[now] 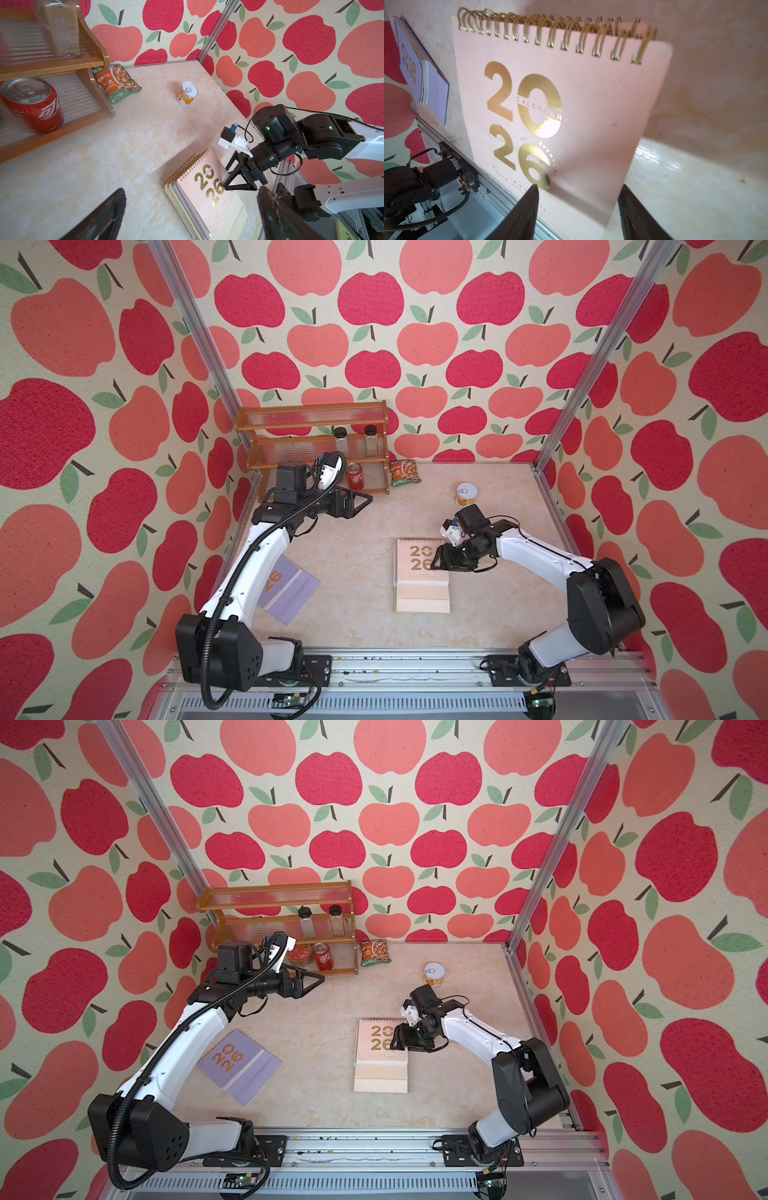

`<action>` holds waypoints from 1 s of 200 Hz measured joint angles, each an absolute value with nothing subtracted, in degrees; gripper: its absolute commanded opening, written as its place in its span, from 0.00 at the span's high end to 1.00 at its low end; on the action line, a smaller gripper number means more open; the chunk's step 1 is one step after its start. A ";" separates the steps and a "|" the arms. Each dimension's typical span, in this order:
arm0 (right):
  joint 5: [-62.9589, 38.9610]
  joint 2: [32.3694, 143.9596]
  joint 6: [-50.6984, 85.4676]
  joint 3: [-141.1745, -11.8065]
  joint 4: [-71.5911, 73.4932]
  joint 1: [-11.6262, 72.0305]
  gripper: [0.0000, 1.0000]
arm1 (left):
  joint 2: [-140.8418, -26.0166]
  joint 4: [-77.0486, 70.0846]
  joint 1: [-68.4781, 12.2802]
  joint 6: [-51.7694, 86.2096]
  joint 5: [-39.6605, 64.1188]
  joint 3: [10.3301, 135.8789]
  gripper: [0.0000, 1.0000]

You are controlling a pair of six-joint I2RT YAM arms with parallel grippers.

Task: Stack the calendars
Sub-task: Adjust the calendar at the calendar.

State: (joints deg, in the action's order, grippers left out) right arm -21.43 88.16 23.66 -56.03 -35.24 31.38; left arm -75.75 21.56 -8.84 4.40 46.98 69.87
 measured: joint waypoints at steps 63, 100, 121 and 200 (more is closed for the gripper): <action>-20.88 88.16 23.66 -56.03 -35.24 30.65 0.37 | -75.75 21.61 -8.84 4.40 47.00 69.87 0.04; -20.62 88.88 23.66 -57.52 -35.31 31.48 0.37 | -75.75 21.61 -8.84 4.40 47.22 69.87 0.04; -20.34 89.56 23.66 -58.39 -35.51 32.03 0.37 | -75.75 21.61 -8.84 4.40 47.40 69.87 0.04; -19.11 89.95 24.16 -58.92 -35.73 32.51 0.35 | -75.72 21.63 -8.84 4.36 47.37 69.87 0.04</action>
